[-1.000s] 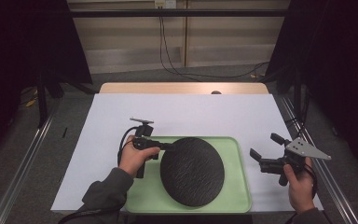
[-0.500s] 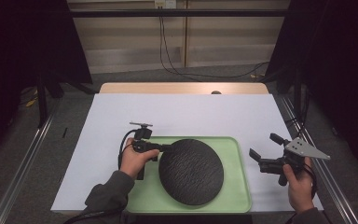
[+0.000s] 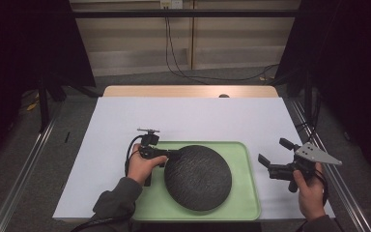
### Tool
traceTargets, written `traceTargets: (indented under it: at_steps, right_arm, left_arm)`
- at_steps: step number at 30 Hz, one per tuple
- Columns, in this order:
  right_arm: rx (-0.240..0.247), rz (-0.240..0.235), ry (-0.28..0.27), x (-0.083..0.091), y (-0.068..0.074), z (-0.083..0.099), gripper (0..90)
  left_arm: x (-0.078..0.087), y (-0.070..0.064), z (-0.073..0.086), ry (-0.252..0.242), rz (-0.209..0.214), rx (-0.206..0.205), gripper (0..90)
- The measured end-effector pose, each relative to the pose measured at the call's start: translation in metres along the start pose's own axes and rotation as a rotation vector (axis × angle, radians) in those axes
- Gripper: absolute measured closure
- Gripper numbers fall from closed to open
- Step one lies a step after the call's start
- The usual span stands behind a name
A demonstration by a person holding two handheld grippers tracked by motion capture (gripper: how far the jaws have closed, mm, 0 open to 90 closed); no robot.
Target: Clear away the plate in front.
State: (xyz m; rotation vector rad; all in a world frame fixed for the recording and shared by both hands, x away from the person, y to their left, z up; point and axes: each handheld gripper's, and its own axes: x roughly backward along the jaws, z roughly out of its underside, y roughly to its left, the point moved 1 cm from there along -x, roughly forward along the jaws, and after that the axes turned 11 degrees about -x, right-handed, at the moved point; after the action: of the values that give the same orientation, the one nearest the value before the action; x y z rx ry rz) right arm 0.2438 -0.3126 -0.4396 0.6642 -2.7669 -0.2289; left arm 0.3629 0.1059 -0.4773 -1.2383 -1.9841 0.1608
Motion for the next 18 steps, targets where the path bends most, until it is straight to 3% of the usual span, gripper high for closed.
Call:
traceTargets:
  at_steps: [2, 18]
  right_arm:
    - [0.001, -0.001, 0.003, -0.0002, -0.0003, 0.0, 0.0]
    - [0.006, -0.004, 0.01, -0.0006, -0.0001, 0.0006, 0.2]
  left_arm:
    - [-0.0019, 0.0, 0.0009, -0.008, 0.007, 0.014, 78.8]
    - [-0.0068, 0.0044, 0.0049, -0.004, -0.024, 0.003, 76.6]
